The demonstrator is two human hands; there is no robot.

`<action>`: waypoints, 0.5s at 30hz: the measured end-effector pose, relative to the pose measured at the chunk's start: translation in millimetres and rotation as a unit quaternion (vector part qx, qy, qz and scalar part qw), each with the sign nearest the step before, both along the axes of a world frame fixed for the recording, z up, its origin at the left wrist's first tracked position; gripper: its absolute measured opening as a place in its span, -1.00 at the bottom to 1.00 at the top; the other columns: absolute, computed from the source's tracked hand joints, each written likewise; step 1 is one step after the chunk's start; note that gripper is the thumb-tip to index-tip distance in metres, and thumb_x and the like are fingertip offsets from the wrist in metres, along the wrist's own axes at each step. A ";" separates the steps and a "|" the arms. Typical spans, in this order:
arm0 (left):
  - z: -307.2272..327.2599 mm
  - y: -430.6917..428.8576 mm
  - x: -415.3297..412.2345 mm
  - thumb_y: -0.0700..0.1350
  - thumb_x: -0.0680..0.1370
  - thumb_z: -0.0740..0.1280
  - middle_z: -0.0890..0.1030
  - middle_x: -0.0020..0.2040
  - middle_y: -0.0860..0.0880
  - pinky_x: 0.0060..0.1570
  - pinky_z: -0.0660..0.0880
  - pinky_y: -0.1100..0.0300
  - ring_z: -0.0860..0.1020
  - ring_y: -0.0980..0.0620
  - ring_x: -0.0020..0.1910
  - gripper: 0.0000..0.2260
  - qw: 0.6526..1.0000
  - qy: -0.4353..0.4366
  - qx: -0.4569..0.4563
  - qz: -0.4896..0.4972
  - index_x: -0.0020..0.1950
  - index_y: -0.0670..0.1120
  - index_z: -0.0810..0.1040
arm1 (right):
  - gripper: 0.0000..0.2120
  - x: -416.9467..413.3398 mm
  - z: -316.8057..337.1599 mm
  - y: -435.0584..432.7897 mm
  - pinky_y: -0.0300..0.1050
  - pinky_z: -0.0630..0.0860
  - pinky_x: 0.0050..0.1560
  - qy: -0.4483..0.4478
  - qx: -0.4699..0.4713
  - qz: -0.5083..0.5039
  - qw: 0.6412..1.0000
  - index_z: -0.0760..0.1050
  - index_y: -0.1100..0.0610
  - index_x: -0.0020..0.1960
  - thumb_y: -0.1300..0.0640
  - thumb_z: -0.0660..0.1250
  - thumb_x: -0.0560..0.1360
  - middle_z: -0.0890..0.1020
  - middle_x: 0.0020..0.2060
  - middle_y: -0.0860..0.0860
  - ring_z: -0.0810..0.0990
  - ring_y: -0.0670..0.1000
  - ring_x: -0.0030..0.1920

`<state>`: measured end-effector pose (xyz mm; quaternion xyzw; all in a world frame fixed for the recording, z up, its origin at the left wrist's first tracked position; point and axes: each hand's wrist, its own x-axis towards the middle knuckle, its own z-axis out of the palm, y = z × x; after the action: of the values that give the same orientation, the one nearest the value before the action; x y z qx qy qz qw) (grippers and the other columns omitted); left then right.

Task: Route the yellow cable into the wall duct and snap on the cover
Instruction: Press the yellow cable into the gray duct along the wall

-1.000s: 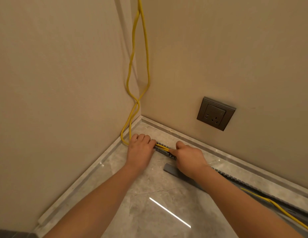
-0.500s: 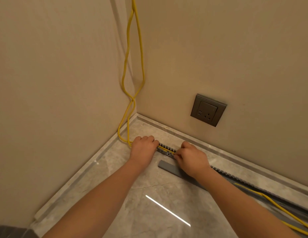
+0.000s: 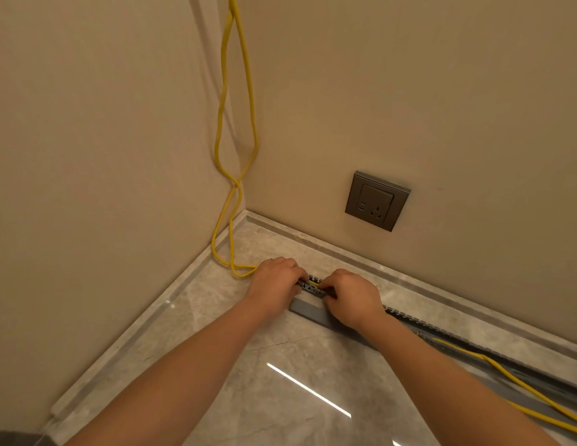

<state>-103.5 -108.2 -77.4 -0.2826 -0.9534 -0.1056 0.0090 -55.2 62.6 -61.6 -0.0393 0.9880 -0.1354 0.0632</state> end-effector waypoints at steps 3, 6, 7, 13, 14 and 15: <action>4.6 3.0 -2.6 -0.07 0.52 0.34 0.59 0.09 0.05 0.07 0.41 0.12 0.52 0.01 0.12 -0.77 1.000 -0.013 -0.003 0.002 0.16 0.09 0.57 | -0.71 -0.3 -1.9 -2.6 -0.09 0.49 -0.11 0.005 0.006 -0.006 1.000 0.57 -0.10 0.19 0.10 0.26 0.50 0.57 0.05 -0.01 0.56 0.07 0.06; 6.2 3.7 -2.7 -0.08 0.50 0.37 0.61 0.05 0.06 0.00 0.41 0.12 0.54 0.00 0.07 -0.83 1.000 -0.014 -0.003 0.006 0.07 0.08 0.57 | -0.71 0.9 -4.7 -5.3 -0.09 0.47 -0.15 0.018 0.022 -0.006 1.000 0.55 -0.08 0.19 0.12 0.23 0.52 0.56 0.06 0.01 0.58 0.11 0.02; 6.6 4.0 -2.0 -0.07 0.50 0.36 0.61 0.05 0.06 -0.02 0.40 0.12 0.54 0.00 0.06 -0.84 1.000 -0.015 -0.006 0.007 0.06 0.09 0.57 | -0.71 1.8 -5.5 -6.6 -0.09 0.46 -0.19 0.022 0.030 -0.002 0.999 0.53 -0.08 0.20 0.12 0.22 0.53 0.55 0.06 0.02 0.58 0.13 -0.01; 11.5 5.2 -1.2 -0.09 0.53 0.32 0.58 0.08 0.04 -0.12 0.40 0.15 0.55 -0.03 0.05 -0.81 0.999 -0.018 -0.031 0.000 0.12 0.11 0.57 | -0.54 5.4 -6.5 -13.7 -0.12 0.20 -0.40 0.015 0.100 0.040 0.994 0.33 -0.10 0.35 0.17 0.25 0.49 0.46 0.06 0.09 0.58 0.19 -0.20; 11.6 5.9 -0.5 -0.08 0.53 0.31 0.57 0.07 0.03 -0.14 0.39 0.15 0.55 -0.04 0.06 -0.80 0.999 -0.017 -0.036 -0.003 0.13 0.11 0.57 | -0.55 4.6 -6.7 -12.9 -0.11 0.23 -0.38 0.016 0.100 0.042 0.994 0.33 -0.11 0.35 0.16 0.25 0.50 0.46 0.06 0.09 0.58 0.20 -0.18; 11.3 6.9 0.6 -0.09 0.53 0.30 0.57 0.07 0.03 -0.15 0.39 0.14 0.54 -0.04 0.06 -0.78 0.999 -0.017 -0.039 -0.007 0.14 0.12 0.57 | -0.57 3.6 -7.0 -10.7 -0.10 0.28 -0.36 0.019 0.097 0.043 0.994 0.34 -0.10 0.35 0.15 0.23 0.51 0.47 0.07 0.08 0.59 0.20 -0.15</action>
<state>-102.9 -101.2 -66.1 -0.2872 -0.9549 -0.0733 -0.0189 -51.6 52.0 -68.6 -0.0779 0.9949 -0.0352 0.0538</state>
